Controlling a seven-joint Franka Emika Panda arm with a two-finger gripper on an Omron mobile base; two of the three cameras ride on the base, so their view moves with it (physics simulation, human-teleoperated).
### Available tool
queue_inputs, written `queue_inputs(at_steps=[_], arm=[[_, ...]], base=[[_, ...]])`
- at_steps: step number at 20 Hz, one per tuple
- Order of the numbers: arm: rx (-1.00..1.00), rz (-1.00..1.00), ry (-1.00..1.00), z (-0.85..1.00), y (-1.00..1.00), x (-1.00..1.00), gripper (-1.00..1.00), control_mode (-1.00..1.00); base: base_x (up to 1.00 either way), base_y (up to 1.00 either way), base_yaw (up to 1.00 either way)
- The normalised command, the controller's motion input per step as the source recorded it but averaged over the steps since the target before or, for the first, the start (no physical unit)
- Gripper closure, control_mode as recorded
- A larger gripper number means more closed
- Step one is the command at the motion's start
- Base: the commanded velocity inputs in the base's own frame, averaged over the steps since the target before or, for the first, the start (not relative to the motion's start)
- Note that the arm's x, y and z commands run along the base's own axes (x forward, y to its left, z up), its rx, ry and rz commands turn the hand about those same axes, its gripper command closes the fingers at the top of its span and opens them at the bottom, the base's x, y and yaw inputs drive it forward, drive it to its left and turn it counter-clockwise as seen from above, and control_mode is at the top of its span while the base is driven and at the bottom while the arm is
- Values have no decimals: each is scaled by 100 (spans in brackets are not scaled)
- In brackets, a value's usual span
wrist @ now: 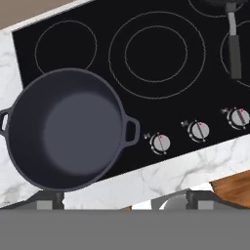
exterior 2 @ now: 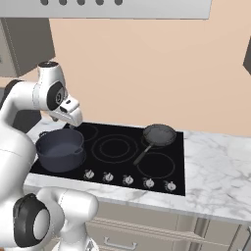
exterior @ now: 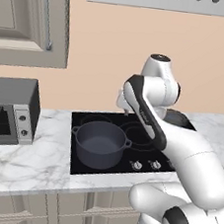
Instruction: Move the pot and pan from the stove into the sink.
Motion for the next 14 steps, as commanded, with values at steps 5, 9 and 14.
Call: queue_inputs(at_steps=[5,9,14], arm=[[6,-9,5,-46,8,-2,-100,-100],[2,-9,3,-48,9,0,-100,-100],[0,-9,1,-53,19,0,-100,-100]], base=[[0,0,0],[0,0,0],[0,0,0]])
